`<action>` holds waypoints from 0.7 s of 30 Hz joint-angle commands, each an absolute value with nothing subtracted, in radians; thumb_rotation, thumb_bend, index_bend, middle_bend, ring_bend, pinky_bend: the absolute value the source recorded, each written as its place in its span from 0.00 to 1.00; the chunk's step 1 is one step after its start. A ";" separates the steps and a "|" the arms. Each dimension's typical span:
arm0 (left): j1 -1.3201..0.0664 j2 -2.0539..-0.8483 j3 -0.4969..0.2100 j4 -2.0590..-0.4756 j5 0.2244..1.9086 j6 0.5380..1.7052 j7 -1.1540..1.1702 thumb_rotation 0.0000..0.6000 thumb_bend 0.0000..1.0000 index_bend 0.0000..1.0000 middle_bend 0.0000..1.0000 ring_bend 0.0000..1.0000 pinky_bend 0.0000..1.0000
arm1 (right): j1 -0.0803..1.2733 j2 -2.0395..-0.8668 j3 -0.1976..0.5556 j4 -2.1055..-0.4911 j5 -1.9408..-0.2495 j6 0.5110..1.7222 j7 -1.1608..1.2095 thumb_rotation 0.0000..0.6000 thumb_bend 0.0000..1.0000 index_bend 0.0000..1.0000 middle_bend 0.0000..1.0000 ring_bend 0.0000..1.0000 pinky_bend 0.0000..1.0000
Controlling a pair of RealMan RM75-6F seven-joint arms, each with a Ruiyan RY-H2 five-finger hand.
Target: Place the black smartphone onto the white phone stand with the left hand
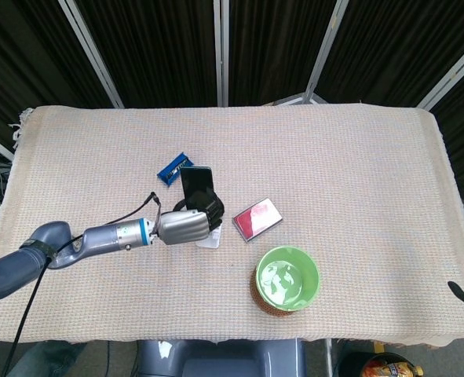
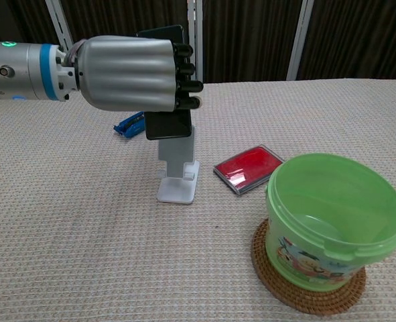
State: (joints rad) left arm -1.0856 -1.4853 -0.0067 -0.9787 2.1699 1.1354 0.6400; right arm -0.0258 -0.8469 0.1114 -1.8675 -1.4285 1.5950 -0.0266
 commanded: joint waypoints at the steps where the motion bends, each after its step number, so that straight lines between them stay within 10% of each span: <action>1: -1.108 -1.507 0.011 -0.960 2.181 1.111 0.649 1.00 0.01 0.59 0.37 0.41 0.39 | -0.026 -0.845 0.113 -1.864 -1.422 1.593 -0.020 1.00 0.00 0.00 0.00 0.00 0.00; 21: -1.125 -1.610 0.064 -0.872 2.153 1.080 0.696 1.00 0.02 0.60 0.37 0.41 0.37 | -0.025 -0.837 0.115 -1.858 -1.403 1.576 0.000 1.00 0.00 0.00 0.00 0.00 0.00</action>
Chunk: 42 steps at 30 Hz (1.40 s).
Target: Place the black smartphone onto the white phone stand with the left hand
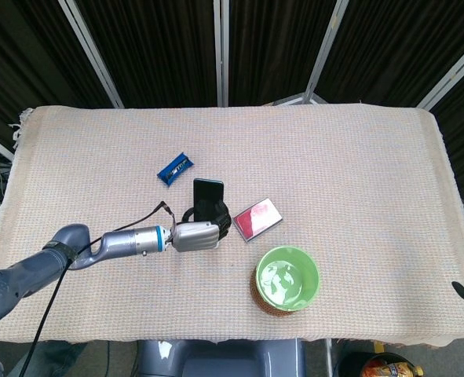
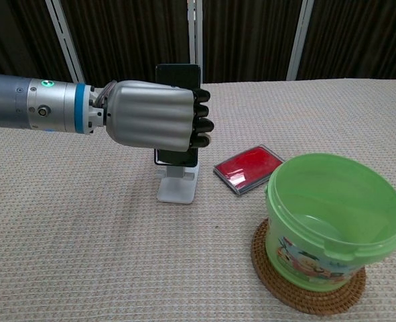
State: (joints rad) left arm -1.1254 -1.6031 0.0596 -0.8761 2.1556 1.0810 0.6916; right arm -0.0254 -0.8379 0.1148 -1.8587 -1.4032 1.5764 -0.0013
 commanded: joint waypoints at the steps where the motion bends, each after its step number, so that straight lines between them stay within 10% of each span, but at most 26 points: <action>1: -1.122 -1.617 0.065 -0.868 2.149 1.082 0.698 1.00 0.02 0.60 0.37 0.41 0.37 | -0.026 -0.837 0.115 -1.858 -1.404 1.576 0.002 1.00 0.00 0.00 0.00 0.00 0.00; 15: -1.122 -1.669 0.097 -0.821 2.129 1.088 0.719 1.00 0.02 0.54 0.32 0.38 0.31 | -0.028 -0.829 0.118 -1.852 -1.398 1.577 0.025 1.00 0.00 0.00 0.00 0.00 0.00; 20: -1.126 -1.671 0.107 -0.817 2.123 1.076 0.721 1.00 0.00 0.21 0.02 0.05 0.10 | -0.028 -0.830 0.117 -1.854 -1.398 1.576 0.019 1.00 0.00 0.00 0.00 0.00 0.00; 25: -1.127 -1.661 0.113 -0.830 2.115 1.071 0.731 1.00 0.00 0.01 0.00 0.00 0.01 | -0.027 -0.830 0.117 -1.856 -1.398 1.574 0.017 1.00 0.00 0.00 0.00 0.00 0.00; 42: -0.851 -1.438 -0.068 -1.174 1.778 1.387 0.683 1.00 0.00 0.00 0.00 0.00 0.00 | -0.048 -0.811 0.090 -1.865 -1.482 1.608 0.064 1.00 0.00 0.00 0.00 0.00 0.00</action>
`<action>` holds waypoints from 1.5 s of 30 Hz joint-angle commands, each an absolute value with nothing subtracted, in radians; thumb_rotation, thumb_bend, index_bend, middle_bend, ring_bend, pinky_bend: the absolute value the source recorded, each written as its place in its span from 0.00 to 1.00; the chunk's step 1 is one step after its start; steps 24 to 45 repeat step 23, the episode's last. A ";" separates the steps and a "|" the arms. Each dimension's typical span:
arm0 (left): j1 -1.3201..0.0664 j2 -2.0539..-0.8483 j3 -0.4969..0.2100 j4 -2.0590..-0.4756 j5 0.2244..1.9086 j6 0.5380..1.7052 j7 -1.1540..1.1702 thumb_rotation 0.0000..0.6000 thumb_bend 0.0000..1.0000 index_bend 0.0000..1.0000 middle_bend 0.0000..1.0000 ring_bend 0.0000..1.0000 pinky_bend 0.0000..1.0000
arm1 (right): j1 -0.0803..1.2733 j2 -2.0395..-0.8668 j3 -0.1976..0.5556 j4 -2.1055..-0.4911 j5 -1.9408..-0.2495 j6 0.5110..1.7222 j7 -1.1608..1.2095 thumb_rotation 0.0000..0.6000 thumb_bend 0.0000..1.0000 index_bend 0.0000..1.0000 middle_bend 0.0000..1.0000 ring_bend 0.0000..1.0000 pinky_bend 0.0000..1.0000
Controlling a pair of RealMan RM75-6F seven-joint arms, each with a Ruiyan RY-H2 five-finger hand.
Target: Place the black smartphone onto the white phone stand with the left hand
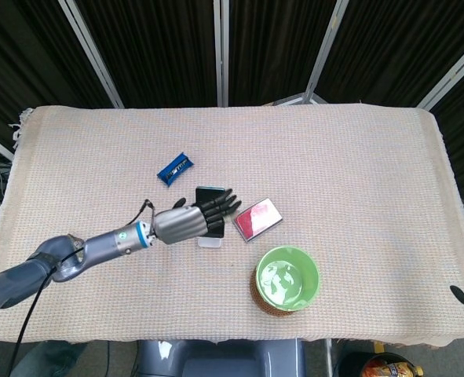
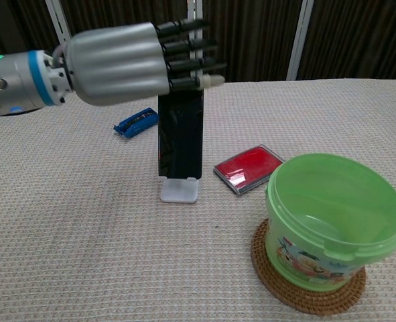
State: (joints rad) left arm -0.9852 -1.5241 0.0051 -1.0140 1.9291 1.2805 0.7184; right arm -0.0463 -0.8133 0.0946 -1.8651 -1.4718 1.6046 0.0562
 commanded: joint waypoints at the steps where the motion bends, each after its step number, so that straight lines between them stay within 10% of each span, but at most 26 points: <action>1: -0.816 -1.420 -0.076 -1.228 1.734 1.399 0.674 1.00 0.00 0.00 0.00 0.00 0.00 | -0.048 -0.810 0.089 -1.865 -1.487 1.608 0.068 1.00 0.00 0.00 0.00 0.00 0.00; 13: -0.395 -1.141 -0.001 -1.858 1.370 1.572 0.589 1.00 0.00 0.00 0.00 0.00 0.00 | -0.030 -0.814 0.087 -1.855 -1.518 1.595 0.090 1.00 0.00 0.00 0.00 0.00 0.00; 45: -0.261 -1.097 0.067 -1.771 1.432 1.611 0.354 1.00 0.00 0.00 0.00 0.00 0.00 | -0.033 -0.815 0.083 -1.855 -1.521 1.601 0.089 1.00 0.00 0.00 0.00 0.00 0.00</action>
